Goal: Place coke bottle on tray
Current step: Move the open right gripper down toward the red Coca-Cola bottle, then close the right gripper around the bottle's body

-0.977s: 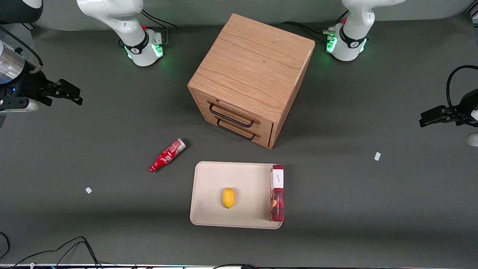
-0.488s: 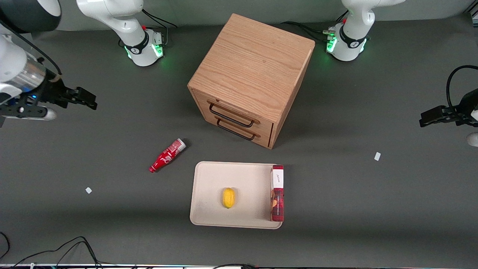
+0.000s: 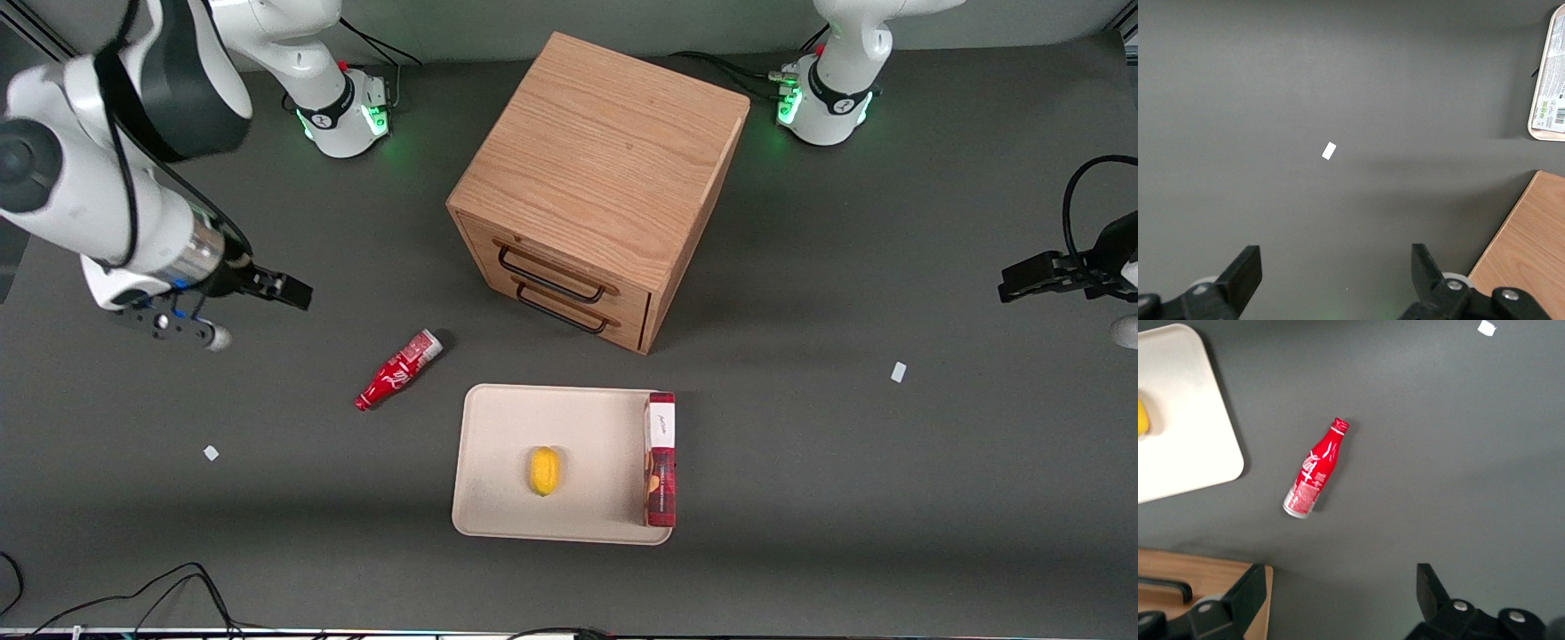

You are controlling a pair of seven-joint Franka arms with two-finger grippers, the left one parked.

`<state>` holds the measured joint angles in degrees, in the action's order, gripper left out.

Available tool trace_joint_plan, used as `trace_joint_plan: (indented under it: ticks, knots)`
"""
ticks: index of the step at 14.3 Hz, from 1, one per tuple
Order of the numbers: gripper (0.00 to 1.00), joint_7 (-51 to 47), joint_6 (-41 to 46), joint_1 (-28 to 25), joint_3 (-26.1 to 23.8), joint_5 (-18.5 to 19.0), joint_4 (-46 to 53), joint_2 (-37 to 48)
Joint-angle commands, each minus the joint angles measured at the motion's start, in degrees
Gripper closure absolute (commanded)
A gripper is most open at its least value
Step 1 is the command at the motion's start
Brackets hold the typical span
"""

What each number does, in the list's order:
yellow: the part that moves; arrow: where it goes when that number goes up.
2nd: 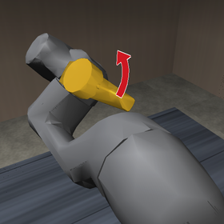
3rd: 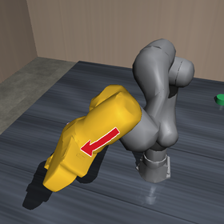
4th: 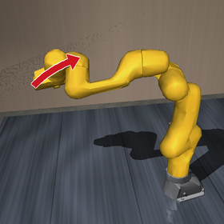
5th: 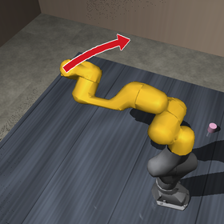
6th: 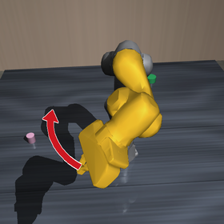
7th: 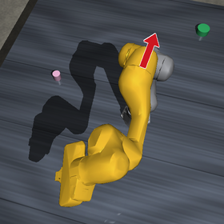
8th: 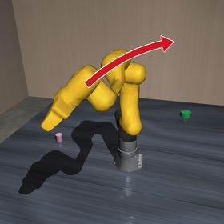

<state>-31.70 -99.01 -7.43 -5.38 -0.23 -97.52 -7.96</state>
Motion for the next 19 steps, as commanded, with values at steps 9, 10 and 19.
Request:
trace_joint_plan:
  ticks: [9, 10, 19]
  knots:
    - [0.00, -23.2, -28.5, -0.1, -2.6, -1.1, -10.3, -16.0]
    - [0.00, -24.1, -30.9, -0.2, -2.6, -1.1, -11.4, -17.4]
    - [0.00, -27.5, -38.1, -1.9, -2.6, -0.7, -14.1, -23.5]
